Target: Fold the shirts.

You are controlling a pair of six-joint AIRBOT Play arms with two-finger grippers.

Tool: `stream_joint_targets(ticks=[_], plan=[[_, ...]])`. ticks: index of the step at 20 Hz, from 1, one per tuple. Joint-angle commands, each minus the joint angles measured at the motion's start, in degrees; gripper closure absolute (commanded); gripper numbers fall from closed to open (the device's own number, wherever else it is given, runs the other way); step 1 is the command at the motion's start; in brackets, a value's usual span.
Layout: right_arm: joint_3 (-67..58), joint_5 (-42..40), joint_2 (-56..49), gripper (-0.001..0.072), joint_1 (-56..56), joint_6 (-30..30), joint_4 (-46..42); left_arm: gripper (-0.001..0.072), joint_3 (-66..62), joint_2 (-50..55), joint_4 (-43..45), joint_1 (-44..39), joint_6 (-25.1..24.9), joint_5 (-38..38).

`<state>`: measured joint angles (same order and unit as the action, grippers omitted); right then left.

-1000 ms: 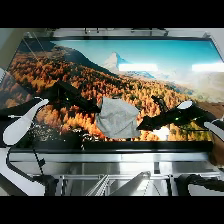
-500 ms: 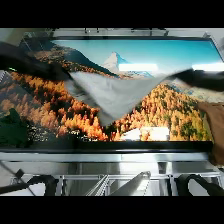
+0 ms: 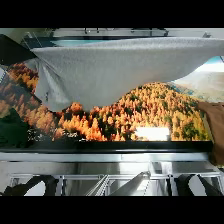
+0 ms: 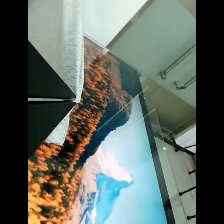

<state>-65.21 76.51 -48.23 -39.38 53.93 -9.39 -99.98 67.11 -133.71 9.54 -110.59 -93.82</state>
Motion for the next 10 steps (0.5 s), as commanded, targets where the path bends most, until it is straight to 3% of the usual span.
stream_joint_targets(ticks=[1,6,7,8,9,10], plan=[[0.24,1.16,-2.93,0.0696,3.02,0.0,-0.07,0.0686,-0.5,1.68,0.52,-3.34,0.07,-3.98],[1.79,-3.93,-15.78,0.0696,17.33,-0.17,-7.93,0.0684,-0.5,14.6,0.92,-11.1,0.02,-4.63],[1.79,-6.75,-19.1,0.0695,19.87,-0.15,-10.56,0.0503,-0.5,18.01,1.73,-11.87,0.02,-3.56],[1.79,-9.6,-22.93,0.0675,22.08,-0.13,-12.5,0.0205,-0.52,21.07,2.82,-12.2,0.07,-3.1],[1.79,-11.43,-26.47,0.0475,23.34,-0.11,-13.09,-0.0013,-0.52,24.17,3.89,-12.17,0.48,-3.08],[1.77,-11.82,-29.79,0.035,23.76,0.11,-12.92,-0.001,-0.52,26.82,4.83,-11.61,0.83,-3.87]])
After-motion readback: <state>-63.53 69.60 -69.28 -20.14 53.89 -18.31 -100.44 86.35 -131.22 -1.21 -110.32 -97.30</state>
